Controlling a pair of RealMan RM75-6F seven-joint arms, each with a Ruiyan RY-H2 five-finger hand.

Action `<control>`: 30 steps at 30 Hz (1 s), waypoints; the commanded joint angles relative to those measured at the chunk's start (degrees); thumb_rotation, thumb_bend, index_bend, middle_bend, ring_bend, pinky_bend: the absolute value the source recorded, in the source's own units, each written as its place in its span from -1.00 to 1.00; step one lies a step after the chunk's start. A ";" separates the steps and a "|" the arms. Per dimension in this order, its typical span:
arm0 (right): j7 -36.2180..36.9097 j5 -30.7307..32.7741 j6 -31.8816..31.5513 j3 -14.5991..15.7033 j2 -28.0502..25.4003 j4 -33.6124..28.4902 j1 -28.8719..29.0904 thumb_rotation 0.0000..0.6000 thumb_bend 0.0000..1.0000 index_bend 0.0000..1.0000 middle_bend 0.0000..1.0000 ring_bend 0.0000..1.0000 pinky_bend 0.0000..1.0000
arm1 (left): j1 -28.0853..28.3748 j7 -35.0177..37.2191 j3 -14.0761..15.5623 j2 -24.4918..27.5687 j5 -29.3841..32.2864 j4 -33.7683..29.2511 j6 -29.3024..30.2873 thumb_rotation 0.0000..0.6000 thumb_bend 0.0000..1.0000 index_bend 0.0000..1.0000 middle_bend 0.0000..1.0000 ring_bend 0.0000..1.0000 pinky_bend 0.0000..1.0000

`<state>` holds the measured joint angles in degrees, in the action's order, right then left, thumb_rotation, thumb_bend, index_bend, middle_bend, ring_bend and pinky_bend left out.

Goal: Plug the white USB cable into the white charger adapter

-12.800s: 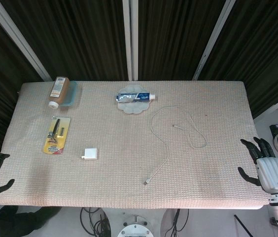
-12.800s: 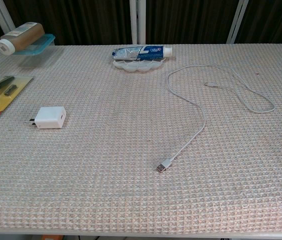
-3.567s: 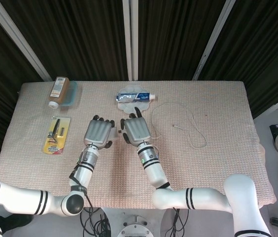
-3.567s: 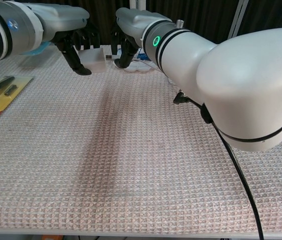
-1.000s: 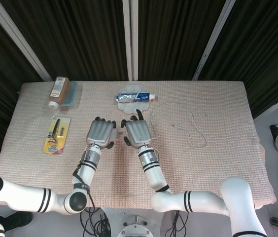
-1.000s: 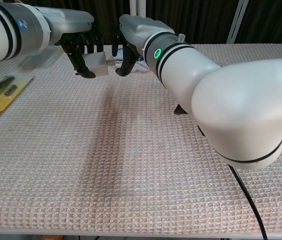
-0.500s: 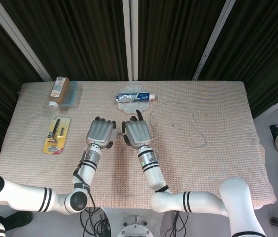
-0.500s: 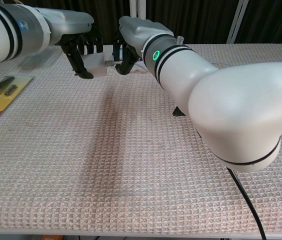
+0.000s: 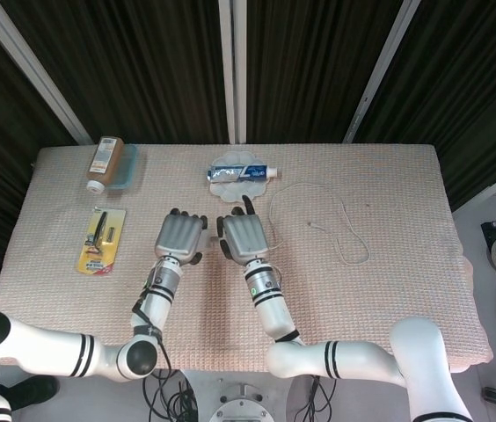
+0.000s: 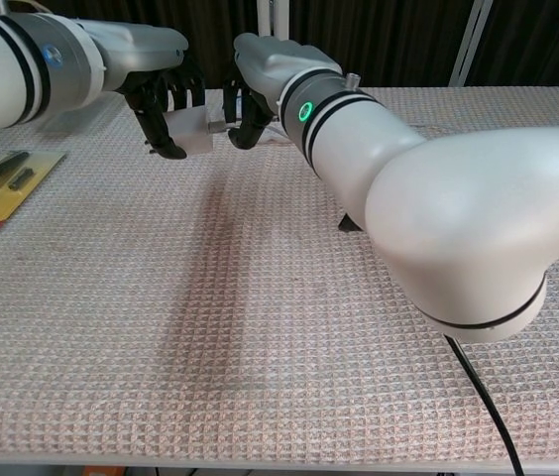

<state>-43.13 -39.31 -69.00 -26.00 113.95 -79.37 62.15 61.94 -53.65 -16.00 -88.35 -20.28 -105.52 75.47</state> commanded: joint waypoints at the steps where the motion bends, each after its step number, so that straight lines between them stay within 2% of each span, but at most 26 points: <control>1: -0.13 -0.09 0.12 0.63 -1.12 -1.31 -0.82 1.00 -0.53 -0.24 -0.04 -0.53 -1.00 | -0.60 0.82 0.41 0.32 -0.84 -0.09 -0.03 1.00 -0.47 0.00 -0.01 -0.40 -0.55; 2: -0.30 -0.10 -0.04 0.95 -1.81 -2.14 -1.31 1.00 -0.65 -0.40 -0.09 -0.55 -1.00 | -0.96 1.22 0.76 0.54 -1.39 -0.19 -0.07 1.00 -0.48 0.00 -0.02 -0.40 -0.55; 5: -0.23 -0.79 -0.60 2.15 -3.70 -4.32 -2.82 1.00 -0.86 -0.67 -0.20 -0.60 -1.00 | -2.08 2.46 1.90 1.08 -3.25 -0.40 -0.15 1.00 -0.48 0.00 -0.04 -0.41 -0.55; 9: -0.16 -2.17 -1.65 4.31 -7.27 -7.92 -5.43 1.00 -0.90 -0.81 -0.29 -0.65 -1.00 | -3.86 4.33 4.01 1.65 -6.32 0.11 -0.59 1.00 -0.48 0.00 -0.04 -0.41 -0.55; 12: 0.21 -4.42 -3.27 6.29 -11.39 -11.71 -8.13 1.00 -0.90 -0.84 -0.34 -0.68 -1.00 | -5.66 6.49 6.47 1.37 -9.19 2.19 -1.82 1.00 -0.49 -0.04 -0.08 -0.45 -0.56; 16: 1.87 -7.45 -5.04 8.51 -17.31 -16.09 -11.93 1.00 -0.90 -0.84 -0.37 -0.69 -1.00 | -7.11 8.00 8.41 -0.14 -8.91 6.52 -4.80 1.00 -0.50 -0.09 -0.13 -0.52 -0.61; 20: 4.60 -9.74 -6.17 9.72 -22.73 -19.44 -15.44 1.00 -0.90 -0.85 -0.38 -0.70 -1.00 | -7.53 8.11 9.14 -2.08 -7.66 10.61 -7.61 1.00 -0.55 -0.25 -0.23 -0.62 -0.68; 24: 8.16 -11.54 -6.19 11.13 -26.77 -22.09 -18.56 1.00 -0.90 -0.85 -0.42 -0.70 -1.00 | -8.19 8.88 9.07 -1.84 -7.97 11.29 -8.70 1.00 -0.61 -0.50 -0.41 -0.77 -0.76; 28: 12.34 -14.45 -6.72 12.75 -30.83 -23.62 -21.96 1.00 -0.90 -0.86 -0.48 -0.73 -1.00 | -10.79 11.86 9.98 1.60 -13.48 9.18 -6.42 1.00 -0.63 -0.54 -0.47 -0.80 -0.85; 30: 14.66 -17.03 -7.05 14.24 -33.65 -24.78 -24.03 1.00 -0.88 -0.86 -0.50 -0.76 -1.00 | -13.37 15.57 11.04 4.84 -19.56 8.13 -4.06 1.00 -0.64 -0.54 -0.47 -0.80 -0.89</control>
<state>-30.40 -54.08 -75.57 -13.31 82.73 -102.78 40.20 51.56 -42.01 -6.20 -87.19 -33.72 -95.75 68.69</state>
